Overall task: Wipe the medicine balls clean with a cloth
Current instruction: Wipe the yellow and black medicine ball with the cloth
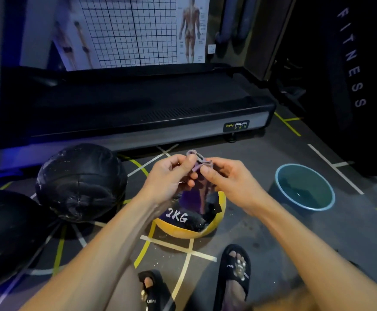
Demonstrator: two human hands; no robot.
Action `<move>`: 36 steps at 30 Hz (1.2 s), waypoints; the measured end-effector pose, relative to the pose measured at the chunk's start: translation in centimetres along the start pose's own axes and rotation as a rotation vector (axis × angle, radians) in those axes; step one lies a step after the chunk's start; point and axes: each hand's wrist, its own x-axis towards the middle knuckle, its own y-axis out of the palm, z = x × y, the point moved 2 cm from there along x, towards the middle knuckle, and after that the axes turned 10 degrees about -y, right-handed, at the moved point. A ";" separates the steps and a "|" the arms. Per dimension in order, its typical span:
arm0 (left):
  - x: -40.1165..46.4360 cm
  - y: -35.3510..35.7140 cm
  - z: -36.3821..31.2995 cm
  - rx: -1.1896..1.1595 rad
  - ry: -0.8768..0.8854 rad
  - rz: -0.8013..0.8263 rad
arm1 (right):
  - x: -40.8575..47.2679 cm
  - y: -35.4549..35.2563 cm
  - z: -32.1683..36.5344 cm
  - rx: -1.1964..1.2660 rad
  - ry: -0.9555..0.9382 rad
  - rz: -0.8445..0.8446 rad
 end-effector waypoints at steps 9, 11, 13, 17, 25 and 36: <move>5.1 -3.3 -1.0 0.340 0.075 -0.060 | 5.4 -1.6 -5.4 0.098 0.102 -0.065; 6.8 -4.6 -0.7 0.542 0.109 -0.151 | 6.7 -2.2 -6.1 0.025 0.078 -0.048; 7.1 -4.9 -0.6 0.680 0.152 -0.235 | 7.4 -2.5 -6.0 -0.026 0.090 -0.029; 6.2 -4.2 -1.9 0.924 0.460 -0.332 | 8.3 -1.8 -4.8 0.029 0.138 -0.070; 2.7 -3.3 -1.9 0.913 0.420 -0.367 | 7.2 1.5 -2.3 0.267 0.308 -0.082; -0.1 -3.1 -0.8 0.399 0.121 -0.344 | 3.2 2.4 -1.2 0.133 0.247 -0.148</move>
